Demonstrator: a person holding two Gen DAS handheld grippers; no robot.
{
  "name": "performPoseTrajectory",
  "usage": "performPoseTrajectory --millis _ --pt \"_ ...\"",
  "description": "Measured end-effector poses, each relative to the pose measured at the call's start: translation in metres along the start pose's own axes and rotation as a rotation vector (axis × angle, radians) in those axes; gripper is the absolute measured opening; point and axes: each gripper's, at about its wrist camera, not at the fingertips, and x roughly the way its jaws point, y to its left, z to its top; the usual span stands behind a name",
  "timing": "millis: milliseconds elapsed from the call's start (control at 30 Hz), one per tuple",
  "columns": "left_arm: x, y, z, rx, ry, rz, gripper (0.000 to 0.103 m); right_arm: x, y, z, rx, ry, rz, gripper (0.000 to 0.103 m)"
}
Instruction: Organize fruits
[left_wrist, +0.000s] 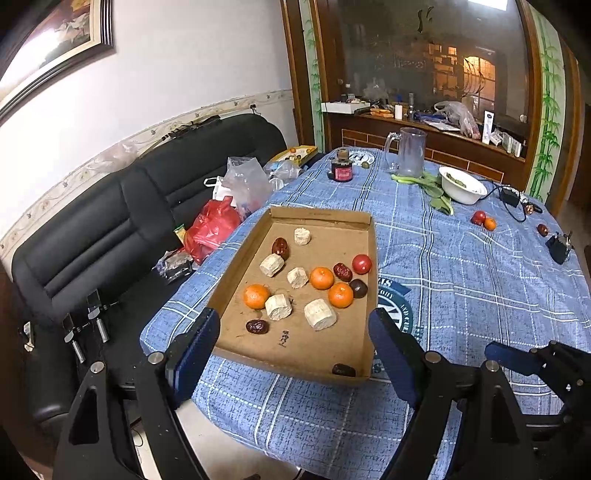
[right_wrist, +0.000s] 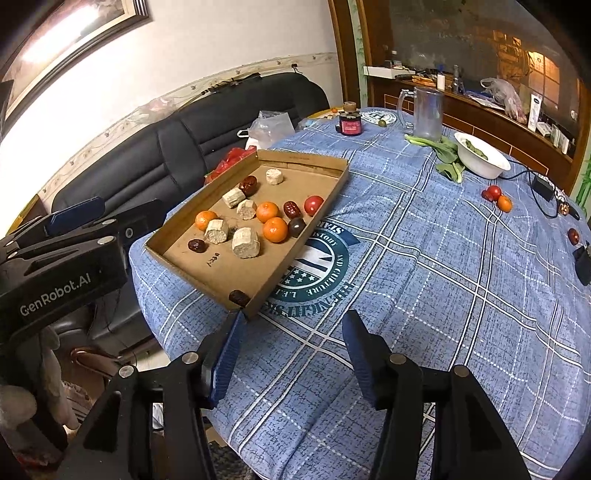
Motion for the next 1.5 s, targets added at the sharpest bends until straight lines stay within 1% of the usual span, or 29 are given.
performPoseTrajectory --millis 33,67,100,133,167,200,300,433,467,600,733,833,933,1200,1433,1500 --pt "-0.002 0.001 0.001 -0.008 -0.014 -0.001 0.082 0.0 -0.002 0.0 0.004 0.001 -0.001 0.06" --pt "-0.008 0.003 0.003 -0.024 -0.044 -0.002 0.082 0.001 -0.003 0.0 0.007 0.002 -0.003 0.06" --pt "-0.015 0.006 0.005 -0.043 -0.084 -0.002 0.085 0.001 -0.004 0.001 0.009 0.001 -0.006 0.06" --pt "-0.02 0.008 0.007 -0.056 -0.111 0.003 0.09 0.001 -0.004 0.001 0.01 0.0 -0.009 0.06" --pt "-0.026 0.011 0.009 -0.072 -0.14 0.014 0.102 0.001 -0.005 0.001 0.009 0.0 -0.01 0.06" --pt "-0.032 0.013 0.01 -0.088 -0.173 0.027 0.103 0.001 -0.005 0.001 0.008 0.0 -0.012 0.06" --pt "-0.041 0.015 0.012 -0.091 -0.225 0.053 0.103 0.002 -0.003 0.003 0.0 0.001 -0.013 0.06" --pt "-0.04 0.005 0.026 -0.04 -0.217 0.169 0.103 0.005 0.001 0.004 -0.013 0.005 -0.008 0.06" --pt "-0.04 0.004 0.029 -0.047 -0.215 0.165 0.103 0.006 0.003 0.004 -0.017 0.008 -0.006 0.06" --pt "-0.036 0.009 0.034 -0.106 -0.165 0.092 0.103 0.01 0.007 0.003 -0.031 0.02 -0.001 0.06" --pt "-0.023 0.008 0.027 -0.1 -0.107 0.083 0.103 0.013 0.006 0.003 -0.021 0.026 -0.003 0.06" --pt "-0.012 0.009 0.02 -0.112 -0.051 0.058 0.103 0.016 0.001 0.004 0.0 0.032 -0.006 0.06" --pt "-0.004 0.009 0.016 -0.117 -0.012 0.042 0.103 0.019 -0.001 0.005 0.013 0.04 -0.007 0.06" --pt "0.011 0.004 0.01 -0.097 0.044 0.038 0.103 0.028 -0.001 0.007 0.018 0.056 -0.004 0.064" --pt "0.034 0.001 0.005 -0.078 0.139 0.044 0.103 0.037 -0.005 0.007 0.035 0.08 -0.008 0.065" --pt "0.038 0.001 0.004 -0.081 0.154 0.041 0.103 0.039 -0.005 0.007 0.039 0.089 -0.008 0.065"
